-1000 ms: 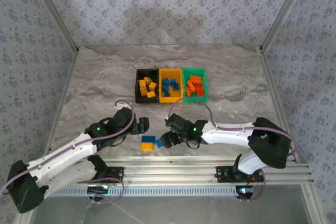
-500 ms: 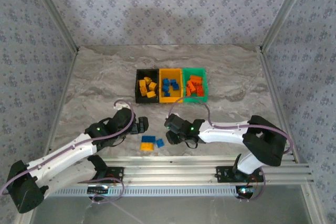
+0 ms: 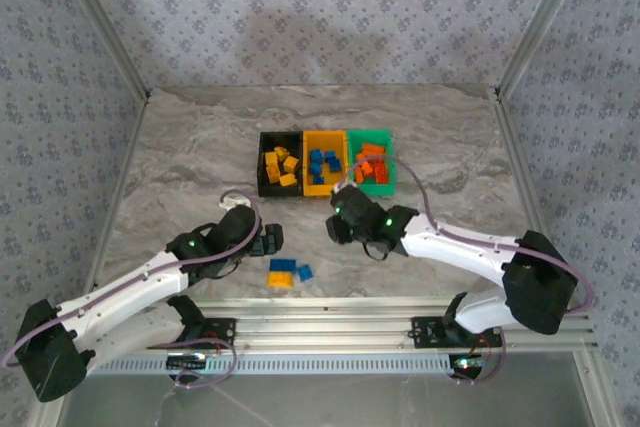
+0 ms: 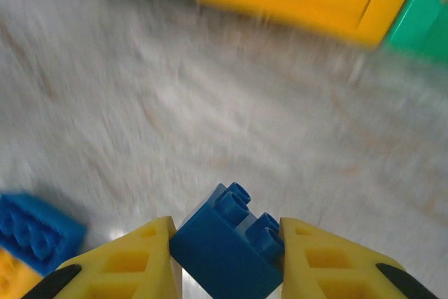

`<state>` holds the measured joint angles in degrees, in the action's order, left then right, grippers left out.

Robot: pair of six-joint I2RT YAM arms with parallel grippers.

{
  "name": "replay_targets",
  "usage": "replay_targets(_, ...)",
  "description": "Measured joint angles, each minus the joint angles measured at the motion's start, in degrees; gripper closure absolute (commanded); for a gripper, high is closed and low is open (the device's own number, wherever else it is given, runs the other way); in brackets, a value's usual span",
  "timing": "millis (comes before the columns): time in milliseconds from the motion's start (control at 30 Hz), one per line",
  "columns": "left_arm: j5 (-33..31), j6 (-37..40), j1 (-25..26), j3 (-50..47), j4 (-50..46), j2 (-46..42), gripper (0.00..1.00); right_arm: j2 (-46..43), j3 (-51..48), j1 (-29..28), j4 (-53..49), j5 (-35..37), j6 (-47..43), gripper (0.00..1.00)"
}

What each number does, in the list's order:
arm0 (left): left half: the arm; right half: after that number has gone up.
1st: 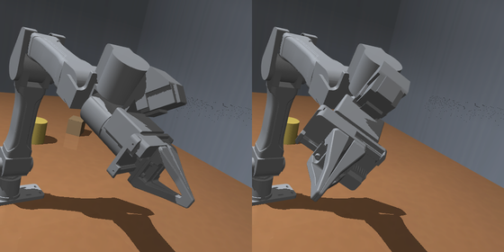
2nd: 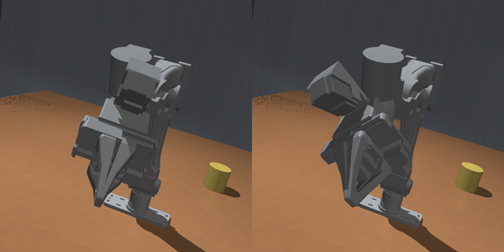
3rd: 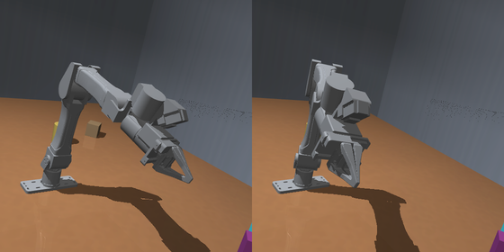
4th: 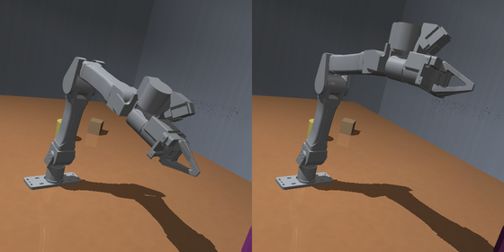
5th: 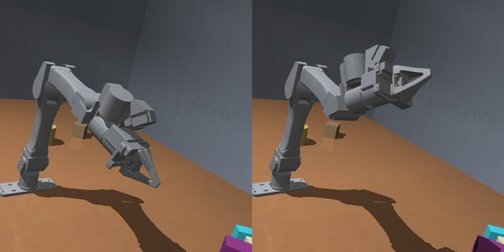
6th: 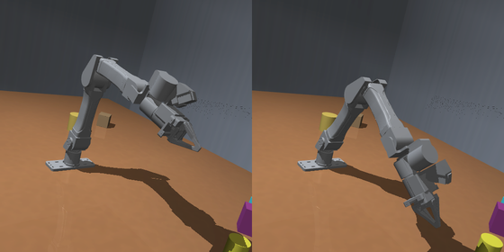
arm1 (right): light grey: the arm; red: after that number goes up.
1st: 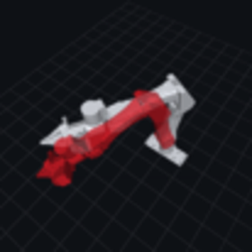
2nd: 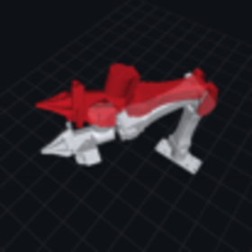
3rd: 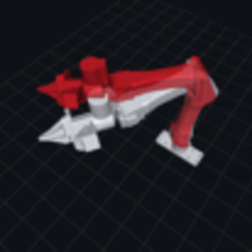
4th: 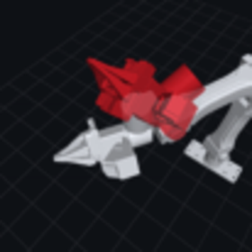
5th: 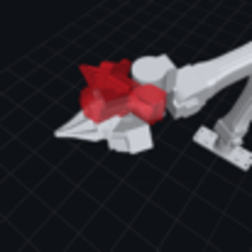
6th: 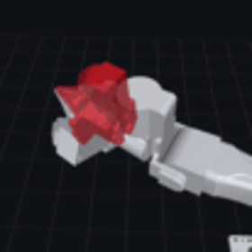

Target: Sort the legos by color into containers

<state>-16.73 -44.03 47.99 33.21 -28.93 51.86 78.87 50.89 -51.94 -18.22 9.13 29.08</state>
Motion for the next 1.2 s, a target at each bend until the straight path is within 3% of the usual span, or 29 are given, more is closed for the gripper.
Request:
replay_targets(233,0.0,0.0,0.0,0.0,-0.1,0.0,0.00,12.6,16.5,9.3,1.7,0.0,-2.8,0.67)
replay_targets(433,0.0,0.0,0.0,0.0,-2.0,-1.4,0.00,27.3,29.4,12.9,0.6,-0.1,-3.5,0.64)
replay_targets(500,0.0,0.0,0.0,0.0,-2.9,-3.1,0.00,30.9,32.6,13.5,-0.2,-0.1,-3.7,0.57)
replay_targets(600,-0.1,0.0,0.0,0.0,-4.0,-5.6,0.00,33.7,35.6,14.3,-1.3,-0.1,-4.0,0.38)
replay_targets(700,-0.6,0.0,0.0,0.0,-5.2,-6.8,0.00,33.8,36.5,14.8,-1.7,-0.1,-3.9,0.26)
replay_targets(900,-3.4,0.0,0.0,1.0,-9.1,-8.1,0.00,28.1,32.3,13.2,-0.6,-0.4,-4.7,0.16)
replay_targets(1067,-8.3,-0.1,0.0,4.3,-13.1,-11.7,0.00,15.6,21.6,5.9,1.5,-1.7,-5.9,0.09)
replay_targets(1133,-10.0,0.0,0.0,5.7,-14.1,-13.5,0.00,12.9,18.1,2.0,2.7,-3.0,-6.8,0.01)
replay_targets(1200,-11.4,0.0,-0.1,7.0,-15.0,-14.7,0.00,12.3,15.7,-2.1,2.8,-4.3,-8.2,0.00)
